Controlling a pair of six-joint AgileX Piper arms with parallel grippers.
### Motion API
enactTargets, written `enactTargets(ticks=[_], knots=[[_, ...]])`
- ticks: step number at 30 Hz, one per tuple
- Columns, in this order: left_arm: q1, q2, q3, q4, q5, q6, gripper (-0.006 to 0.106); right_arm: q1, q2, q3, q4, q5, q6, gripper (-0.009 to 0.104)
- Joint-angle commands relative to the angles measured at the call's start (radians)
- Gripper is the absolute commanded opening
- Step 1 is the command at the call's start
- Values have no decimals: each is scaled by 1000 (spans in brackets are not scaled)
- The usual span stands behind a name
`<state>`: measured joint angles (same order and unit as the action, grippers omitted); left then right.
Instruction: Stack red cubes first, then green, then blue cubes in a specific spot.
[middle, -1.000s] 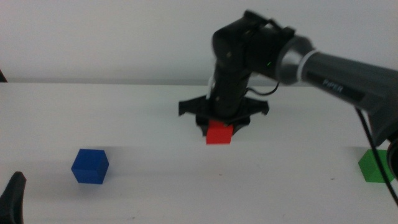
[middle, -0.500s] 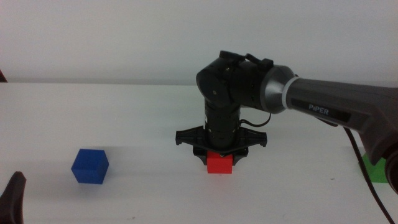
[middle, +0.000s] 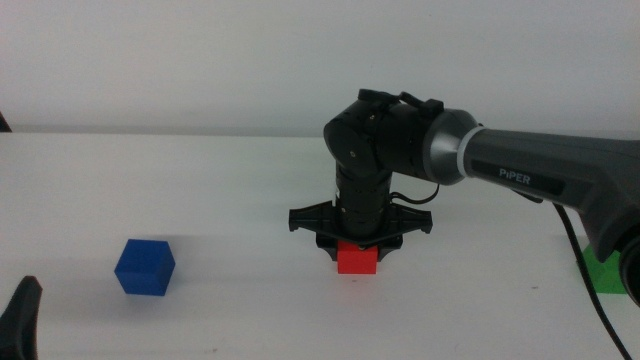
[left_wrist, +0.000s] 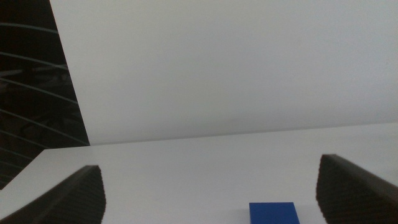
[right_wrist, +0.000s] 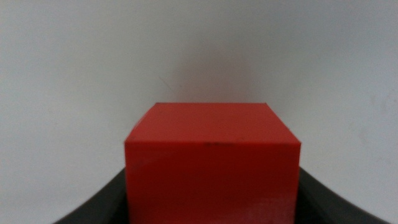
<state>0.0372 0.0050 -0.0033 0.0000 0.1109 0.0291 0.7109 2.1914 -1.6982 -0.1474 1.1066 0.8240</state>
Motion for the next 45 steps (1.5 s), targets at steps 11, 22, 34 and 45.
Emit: enactTargets(ticks=[11,22,34,45], knots=[[2,-42,41,0,-16,-2,91,-5,39,2,17,-13,-15,15],[2,-42,41,0,-16,-2,91,-5,40,2,17,-46,-32,59],[2,-42,41,0,-16,-2,91,-124,-510,157,-27,101,-410,93],[2,-42,41,0,-16,-2,91,-934,-888,684,84,89,-728,93]])
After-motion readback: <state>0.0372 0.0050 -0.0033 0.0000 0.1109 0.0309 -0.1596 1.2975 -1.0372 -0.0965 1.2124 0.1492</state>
